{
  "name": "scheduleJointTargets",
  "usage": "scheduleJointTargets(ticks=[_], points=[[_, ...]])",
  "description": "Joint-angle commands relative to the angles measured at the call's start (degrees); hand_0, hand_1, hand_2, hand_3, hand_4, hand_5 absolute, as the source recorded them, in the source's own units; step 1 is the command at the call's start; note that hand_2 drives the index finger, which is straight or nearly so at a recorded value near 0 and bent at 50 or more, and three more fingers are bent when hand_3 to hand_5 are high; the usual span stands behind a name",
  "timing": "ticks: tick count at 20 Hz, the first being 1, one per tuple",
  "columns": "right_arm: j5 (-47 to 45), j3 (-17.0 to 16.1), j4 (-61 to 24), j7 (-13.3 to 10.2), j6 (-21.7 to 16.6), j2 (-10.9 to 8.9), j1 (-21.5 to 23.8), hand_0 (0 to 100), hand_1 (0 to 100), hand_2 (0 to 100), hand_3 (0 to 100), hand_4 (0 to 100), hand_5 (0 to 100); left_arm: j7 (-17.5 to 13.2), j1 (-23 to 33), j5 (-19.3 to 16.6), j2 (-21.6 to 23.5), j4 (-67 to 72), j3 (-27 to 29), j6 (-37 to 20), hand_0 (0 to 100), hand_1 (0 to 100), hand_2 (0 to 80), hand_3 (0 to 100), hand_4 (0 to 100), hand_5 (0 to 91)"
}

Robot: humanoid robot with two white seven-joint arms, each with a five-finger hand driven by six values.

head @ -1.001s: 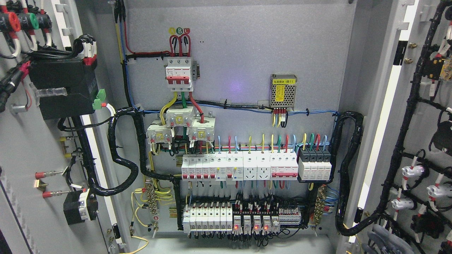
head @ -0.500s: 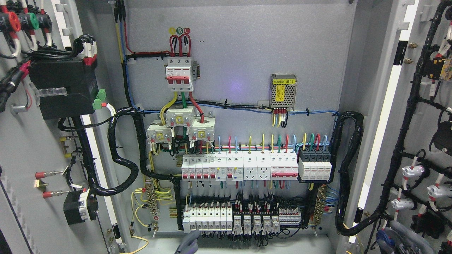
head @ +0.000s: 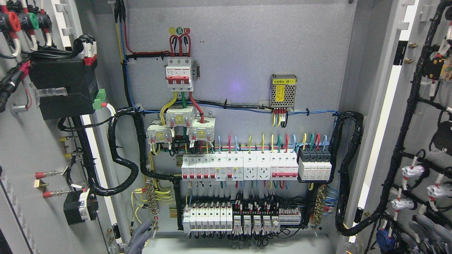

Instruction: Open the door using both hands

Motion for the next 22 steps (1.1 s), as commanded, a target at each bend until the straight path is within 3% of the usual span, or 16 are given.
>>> scheduleJointTargets(ticks=[1, 9, 22], points=[[-0.84, -5.82, 2.18, 0.15, 0.03, 1.50, 0.20, 7, 14, 0, 0, 0, 0, -0.13, 0.63, 3.05, -1.14, -0.72, 10.21, -27.30, 12, 56, 0.0, 0, 0, 0.0], [-2.42, -8.63, 3.67, 0.15, 0.03, 1.94, 1.34, 7, 14, 0, 0, 0, 0, -0.22, 1.51, 6.13, -0.18, -0.63, 17.33, -27.48, 12, 56, 0.0, 0, 0, 0.0], [-5.41, -10.65, 5.34, 0.15, 0.11, 2.38, 3.01, 7, 14, 0, 0, 0, 0, -0.40, 2.74, 18.78, 12.65, 5.51, 27.17, -26.86, 12, 56, 0.0, 0, 0, 0.0]])
